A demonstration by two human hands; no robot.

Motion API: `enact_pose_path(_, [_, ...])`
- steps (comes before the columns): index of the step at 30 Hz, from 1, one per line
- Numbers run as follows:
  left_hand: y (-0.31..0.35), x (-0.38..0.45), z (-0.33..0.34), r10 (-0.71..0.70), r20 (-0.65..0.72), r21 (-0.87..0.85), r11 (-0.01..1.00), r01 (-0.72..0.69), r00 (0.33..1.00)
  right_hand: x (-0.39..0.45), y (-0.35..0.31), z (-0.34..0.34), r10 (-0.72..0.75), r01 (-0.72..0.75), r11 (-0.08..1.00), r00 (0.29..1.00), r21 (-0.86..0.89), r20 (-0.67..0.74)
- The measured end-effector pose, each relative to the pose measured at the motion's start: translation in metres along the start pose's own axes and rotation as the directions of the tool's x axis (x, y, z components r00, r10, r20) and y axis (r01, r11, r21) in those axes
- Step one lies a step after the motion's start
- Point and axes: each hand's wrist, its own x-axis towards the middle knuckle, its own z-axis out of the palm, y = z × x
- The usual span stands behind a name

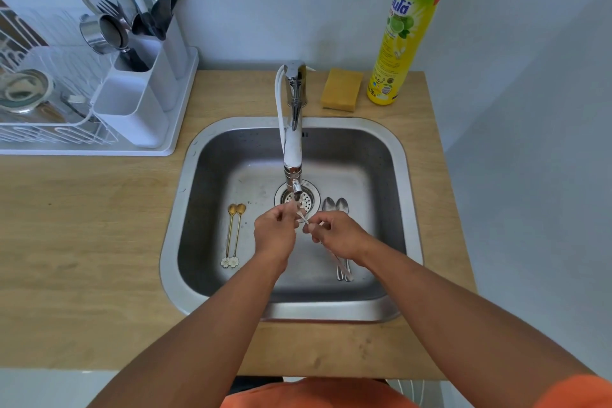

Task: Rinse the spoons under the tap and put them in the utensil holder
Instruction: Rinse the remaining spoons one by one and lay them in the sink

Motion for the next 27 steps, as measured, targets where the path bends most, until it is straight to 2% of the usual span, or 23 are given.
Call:
enact_pose_path(4, [-0.005, -0.003, -0.005, 0.024, 0.049, 0.023, 0.999, -0.025, 0.999, -0.001, 0.001, -0.001, -0.003, 0.003, 1.0, 1.0, 0.012, 0.009])
enact_pose_path(10, [0.006, 0.0, -0.004, -0.005, -0.048, -0.048, 0.999, 0.003, 0.999, -0.001, -0.005, 0.002, -0.013, 0.013, 0.999, 1.0, 0.046, 0.014])
enact_pose_path(12, [0.009, 0.001, -0.005, 0.016, -0.056, 0.001, 1.0, -0.016, 0.998, 0.001, -0.007, 0.001, -0.025, 0.025, 0.999, 1.0, 0.027, -0.003])
enact_pose_path(15, [0.008, 0.003, -0.01, 0.063, 0.009, 0.079, 0.995, -0.063, 0.998, 0.002, -0.007, -0.002, -0.036, 0.036, 0.999, 0.999, 0.003, -0.037])
enact_pose_path(21, [0.007, 0.004, -0.015, 0.088, 0.058, 0.104, 0.99, -0.094, 0.994, 0.004, -0.003, -0.001, -0.064, 0.06, 0.995, 0.996, -0.074, -0.059])
enact_pose_path(27, [0.01, 0.005, -0.009, 0.184, -0.035, 0.268, 0.949, -0.168, 0.982, 0.006, 0.0, 0.005, -0.065, 0.06, 0.993, 0.997, -0.099, -0.04])
